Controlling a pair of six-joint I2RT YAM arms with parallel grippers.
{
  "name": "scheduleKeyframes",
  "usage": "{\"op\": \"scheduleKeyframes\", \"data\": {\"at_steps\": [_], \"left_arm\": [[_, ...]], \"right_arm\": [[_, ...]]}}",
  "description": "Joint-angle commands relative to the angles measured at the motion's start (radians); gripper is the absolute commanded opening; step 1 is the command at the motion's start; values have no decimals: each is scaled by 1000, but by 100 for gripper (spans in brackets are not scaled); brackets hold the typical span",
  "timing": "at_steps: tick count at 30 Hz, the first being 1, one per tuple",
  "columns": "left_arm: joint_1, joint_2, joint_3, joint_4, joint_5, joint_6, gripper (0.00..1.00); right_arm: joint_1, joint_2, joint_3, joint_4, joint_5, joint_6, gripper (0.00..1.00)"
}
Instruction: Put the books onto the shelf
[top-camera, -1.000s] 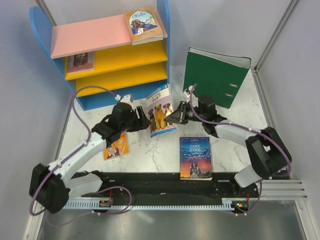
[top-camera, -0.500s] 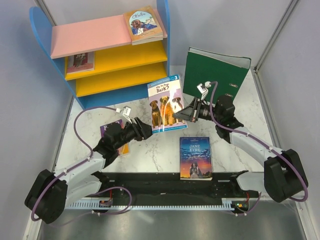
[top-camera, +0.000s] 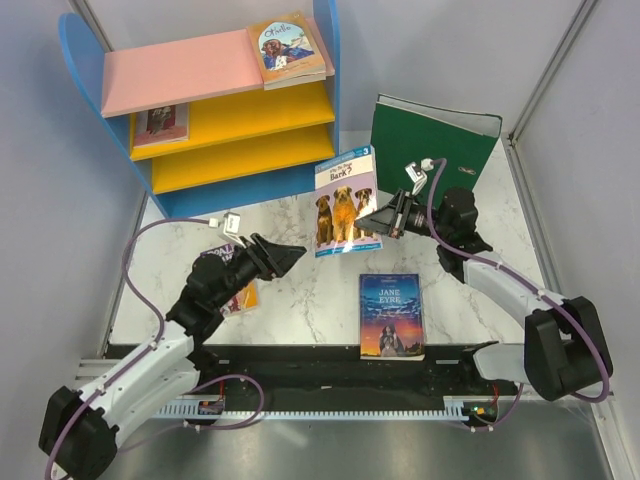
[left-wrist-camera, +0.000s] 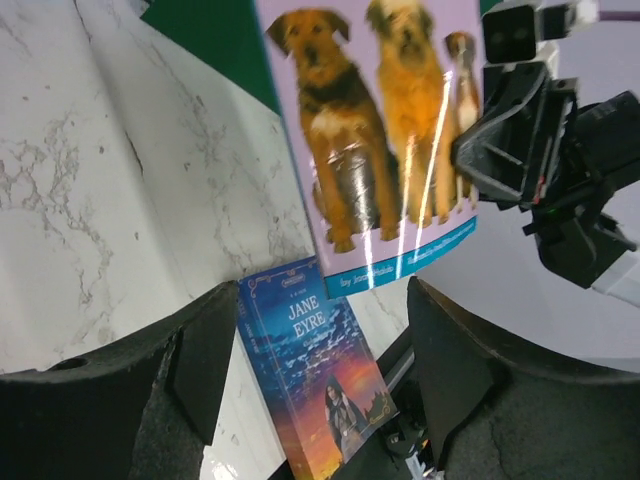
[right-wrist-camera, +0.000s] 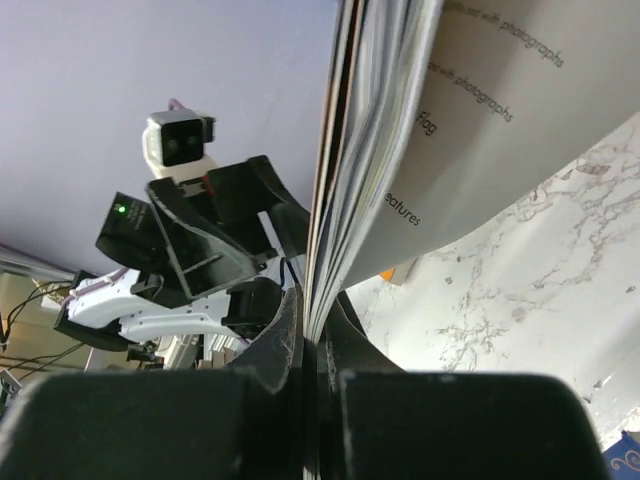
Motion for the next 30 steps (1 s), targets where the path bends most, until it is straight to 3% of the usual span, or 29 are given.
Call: {"op": "scheduleKeyframes", "data": {"at_steps": [1,5,10,21,24,30], "left_arm": [[-1,-24,62,-31,-63,-5,76],[-1,87,76,77,15,-26,79],[-1,251,77,256,81,-68,97],[-4,357,85,462,128,-127,93],[-20,420,92,548,159,-160,84],[-44,469,128,591,184,-177,31]], "right_arm": [[-3,21,32,58,-14,-12,0],[-5,41,30,128,-28,32,0],[-5,66,33,260,-45,132,0],[-5,94,11,386,-62,227,0],[-3,97,-8,395,-54,230,0],[-3,104,-25,383,-56,217,0]]}}
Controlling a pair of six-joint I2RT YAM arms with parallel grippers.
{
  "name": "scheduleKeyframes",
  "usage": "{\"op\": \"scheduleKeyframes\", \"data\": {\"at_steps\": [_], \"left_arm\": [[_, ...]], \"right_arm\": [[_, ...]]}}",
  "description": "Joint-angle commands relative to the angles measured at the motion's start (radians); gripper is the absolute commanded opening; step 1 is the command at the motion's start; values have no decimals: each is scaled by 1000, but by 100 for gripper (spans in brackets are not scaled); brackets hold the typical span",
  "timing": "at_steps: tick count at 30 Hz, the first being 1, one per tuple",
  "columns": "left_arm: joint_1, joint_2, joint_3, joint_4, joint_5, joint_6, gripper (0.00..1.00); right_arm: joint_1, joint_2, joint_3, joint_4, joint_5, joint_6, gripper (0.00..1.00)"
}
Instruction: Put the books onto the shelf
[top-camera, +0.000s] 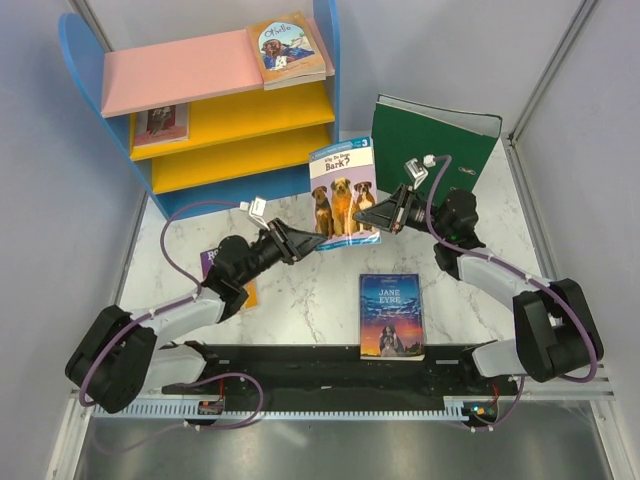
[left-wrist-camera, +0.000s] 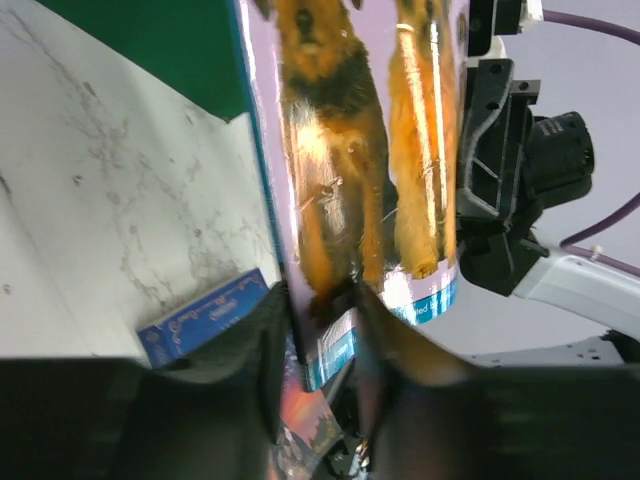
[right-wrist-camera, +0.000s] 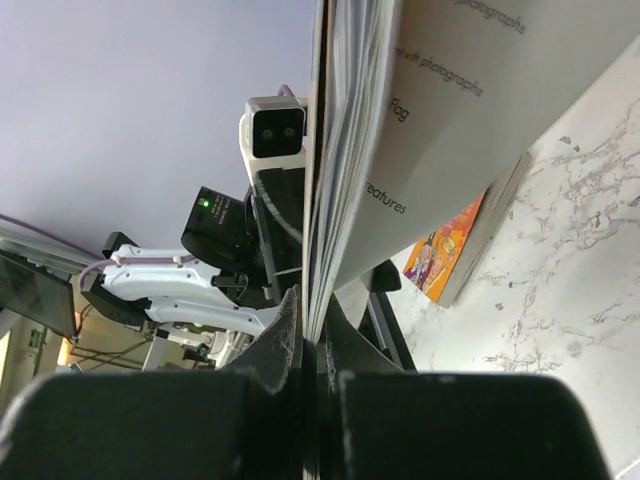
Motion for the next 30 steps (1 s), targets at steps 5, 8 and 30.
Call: {"op": "scheduleKeyframes", "data": {"at_steps": [5,8,30], "left_arm": [[-13,11,92,69,86,-26,2],[-13,-40,109,-21,77,0,2],[97,-105,889,-885,43,284,2]], "right_arm": [[5,14,-21,68,-12,-22,0],[3,11,-21,-4,9,-73,17],[0,-317,-148,-649,237,-538,98]]}}
